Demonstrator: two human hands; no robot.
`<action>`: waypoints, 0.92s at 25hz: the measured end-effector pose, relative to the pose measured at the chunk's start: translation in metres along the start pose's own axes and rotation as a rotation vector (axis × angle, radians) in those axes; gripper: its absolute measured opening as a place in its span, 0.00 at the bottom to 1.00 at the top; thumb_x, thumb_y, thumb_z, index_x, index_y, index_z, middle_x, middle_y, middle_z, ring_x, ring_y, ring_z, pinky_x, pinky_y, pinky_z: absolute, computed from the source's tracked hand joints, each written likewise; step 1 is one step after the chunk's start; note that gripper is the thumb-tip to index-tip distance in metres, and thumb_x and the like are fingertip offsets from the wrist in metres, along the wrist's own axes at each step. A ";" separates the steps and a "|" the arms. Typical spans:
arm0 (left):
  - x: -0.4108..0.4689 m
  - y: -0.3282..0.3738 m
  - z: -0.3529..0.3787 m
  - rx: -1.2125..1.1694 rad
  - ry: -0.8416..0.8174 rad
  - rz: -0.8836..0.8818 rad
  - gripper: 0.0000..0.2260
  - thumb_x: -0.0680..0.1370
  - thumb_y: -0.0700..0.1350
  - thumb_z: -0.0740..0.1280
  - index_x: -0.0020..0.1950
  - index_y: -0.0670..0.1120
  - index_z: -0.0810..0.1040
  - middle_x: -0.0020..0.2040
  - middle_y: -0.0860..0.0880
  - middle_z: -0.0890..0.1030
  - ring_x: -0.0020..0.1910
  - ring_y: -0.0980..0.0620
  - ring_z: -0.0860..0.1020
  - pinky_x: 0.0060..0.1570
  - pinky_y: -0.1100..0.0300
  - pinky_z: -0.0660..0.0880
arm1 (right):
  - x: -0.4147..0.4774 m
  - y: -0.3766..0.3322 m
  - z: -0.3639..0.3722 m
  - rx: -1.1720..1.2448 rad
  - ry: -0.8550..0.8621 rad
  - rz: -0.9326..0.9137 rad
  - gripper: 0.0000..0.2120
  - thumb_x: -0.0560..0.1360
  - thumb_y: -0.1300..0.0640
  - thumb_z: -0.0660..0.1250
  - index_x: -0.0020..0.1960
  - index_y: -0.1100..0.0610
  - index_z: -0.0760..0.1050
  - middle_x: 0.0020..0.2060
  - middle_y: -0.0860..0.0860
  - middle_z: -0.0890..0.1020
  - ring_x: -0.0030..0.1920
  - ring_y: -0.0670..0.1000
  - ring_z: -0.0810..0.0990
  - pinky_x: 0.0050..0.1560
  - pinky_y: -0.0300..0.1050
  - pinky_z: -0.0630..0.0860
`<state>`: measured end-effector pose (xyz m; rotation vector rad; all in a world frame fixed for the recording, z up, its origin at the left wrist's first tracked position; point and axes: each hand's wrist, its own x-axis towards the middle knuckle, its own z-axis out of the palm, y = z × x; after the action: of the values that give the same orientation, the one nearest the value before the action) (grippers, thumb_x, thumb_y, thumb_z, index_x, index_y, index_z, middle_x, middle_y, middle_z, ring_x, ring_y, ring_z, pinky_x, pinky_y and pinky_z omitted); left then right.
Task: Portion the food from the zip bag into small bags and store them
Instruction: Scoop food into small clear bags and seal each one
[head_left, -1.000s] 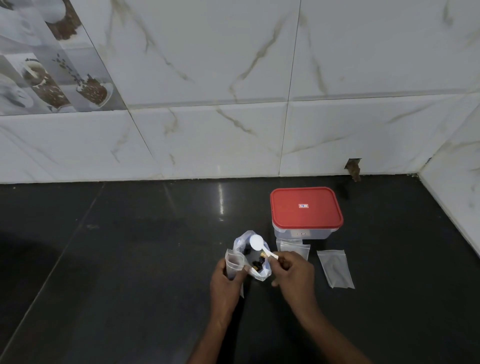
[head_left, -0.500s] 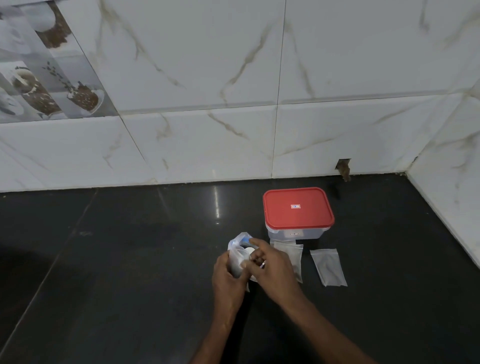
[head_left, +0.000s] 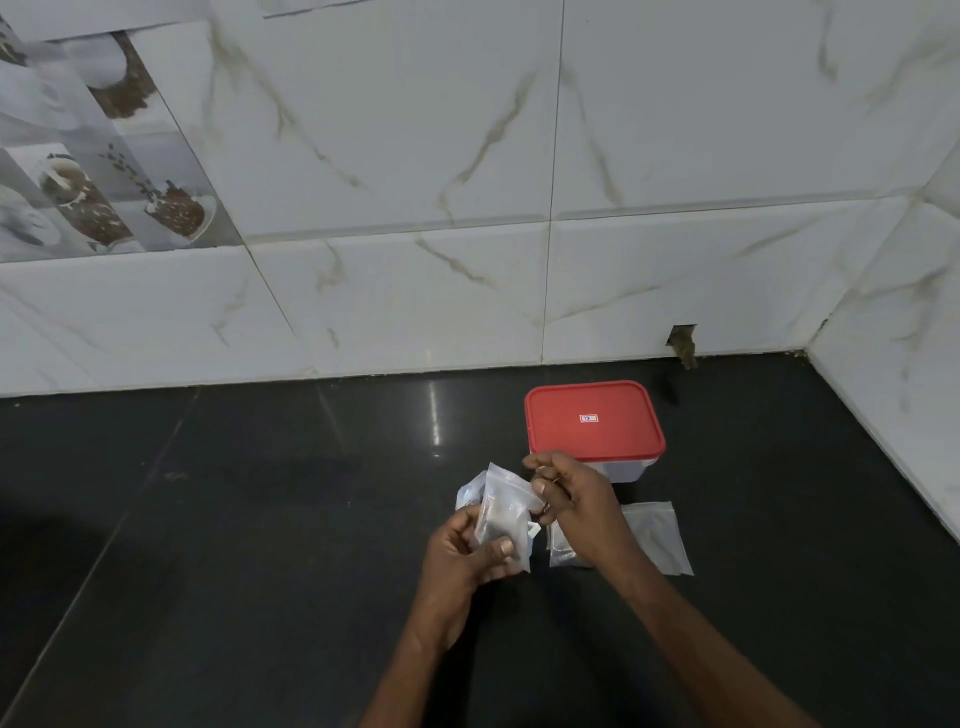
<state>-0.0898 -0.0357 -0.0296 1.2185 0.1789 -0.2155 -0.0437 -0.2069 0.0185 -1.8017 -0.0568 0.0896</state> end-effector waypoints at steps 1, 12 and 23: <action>0.000 0.000 0.001 -0.008 0.022 -0.004 0.16 0.68 0.35 0.76 0.54 0.42 0.84 0.52 0.34 0.84 0.48 0.40 0.84 0.44 0.49 0.83 | 0.000 0.002 -0.001 0.039 -0.008 0.013 0.13 0.78 0.62 0.67 0.60 0.49 0.76 0.48 0.55 0.81 0.39 0.49 0.83 0.37 0.38 0.79; 0.000 0.003 0.023 0.056 0.057 -0.022 0.13 0.73 0.30 0.72 0.57 0.38 0.81 0.49 0.37 0.86 0.44 0.42 0.85 0.44 0.52 0.82 | -0.009 0.018 0.003 0.243 0.080 0.189 0.20 0.73 0.63 0.72 0.62 0.51 0.75 0.49 0.50 0.85 0.48 0.47 0.84 0.52 0.49 0.82; -0.003 0.007 0.032 0.091 0.155 -0.049 0.06 0.75 0.37 0.73 0.51 0.37 0.84 0.46 0.37 0.86 0.43 0.43 0.85 0.46 0.51 0.82 | -0.016 0.023 -0.007 0.341 0.009 0.241 0.08 0.73 0.68 0.70 0.51 0.60 0.82 0.45 0.56 0.87 0.48 0.59 0.86 0.50 0.55 0.82</action>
<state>-0.0903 -0.0638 -0.0118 1.3233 0.3369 -0.1728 -0.0593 -0.2207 -0.0014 -1.4610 0.1732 0.2486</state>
